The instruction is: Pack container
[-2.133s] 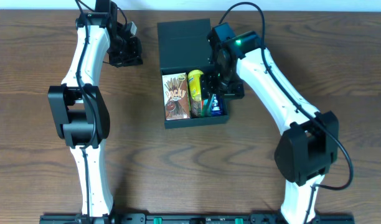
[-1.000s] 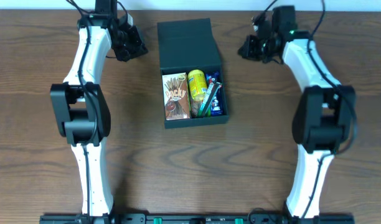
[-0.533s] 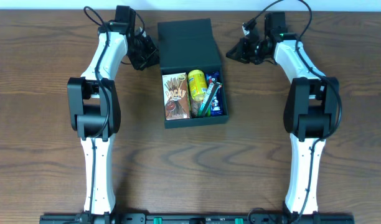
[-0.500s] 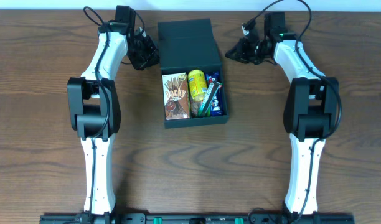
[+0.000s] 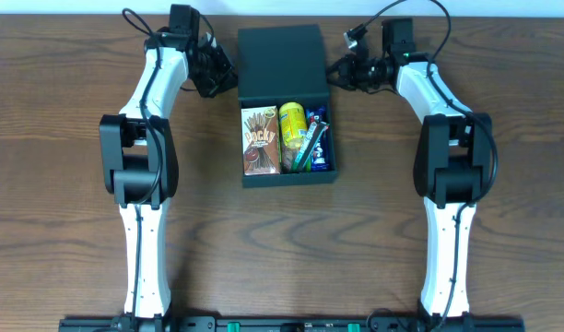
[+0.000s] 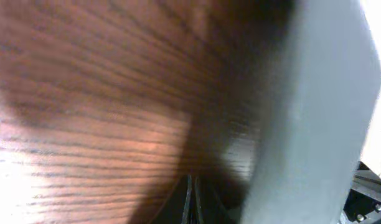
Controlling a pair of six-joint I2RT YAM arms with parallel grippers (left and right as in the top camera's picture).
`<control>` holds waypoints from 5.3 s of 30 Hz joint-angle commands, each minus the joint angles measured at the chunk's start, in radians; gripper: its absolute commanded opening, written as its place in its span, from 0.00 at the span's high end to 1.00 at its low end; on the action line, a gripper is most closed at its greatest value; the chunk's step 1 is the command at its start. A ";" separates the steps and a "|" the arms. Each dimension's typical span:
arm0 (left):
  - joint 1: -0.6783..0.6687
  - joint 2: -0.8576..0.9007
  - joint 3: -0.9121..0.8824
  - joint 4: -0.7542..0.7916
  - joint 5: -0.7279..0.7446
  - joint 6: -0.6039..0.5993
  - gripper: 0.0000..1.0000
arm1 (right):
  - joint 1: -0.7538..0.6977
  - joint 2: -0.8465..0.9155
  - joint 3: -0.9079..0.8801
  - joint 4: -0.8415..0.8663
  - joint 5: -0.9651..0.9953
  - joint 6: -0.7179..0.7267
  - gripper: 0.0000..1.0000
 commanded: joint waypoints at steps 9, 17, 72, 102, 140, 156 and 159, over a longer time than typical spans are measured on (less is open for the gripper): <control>-0.003 -0.001 0.043 0.013 0.137 0.113 0.94 | -0.048 0.011 0.056 0.136 -0.357 0.008 0.99; -0.006 -0.009 0.226 -0.074 0.138 0.234 0.94 | -0.048 -0.024 0.150 0.121 -0.376 0.015 0.99; -0.127 -0.157 0.466 -0.841 -0.043 0.949 0.94 | 0.007 -0.506 0.162 -0.821 0.549 -0.457 0.99; -0.337 -0.166 -0.032 -0.706 -0.100 1.043 0.94 | 0.138 -1.440 -1.197 -0.389 0.493 -0.172 0.98; -0.333 -0.202 -0.032 -0.704 -0.080 1.009 0.94 | 0.413 -1.149 -1.531 0.561 0.628 0.332 0.98; -0.366 -0.936 -0.161 -0.828 -0.300 0.849 0.94 | 0.413 -1.951 -1.417 -0.242 0.589 0.135 0.98; -0.397 -1.126 -0.398 -0.763 -0.368 0.771 0.94 | 0.413 -2.004 -1.417 -0.315 0.526 0.115 0.98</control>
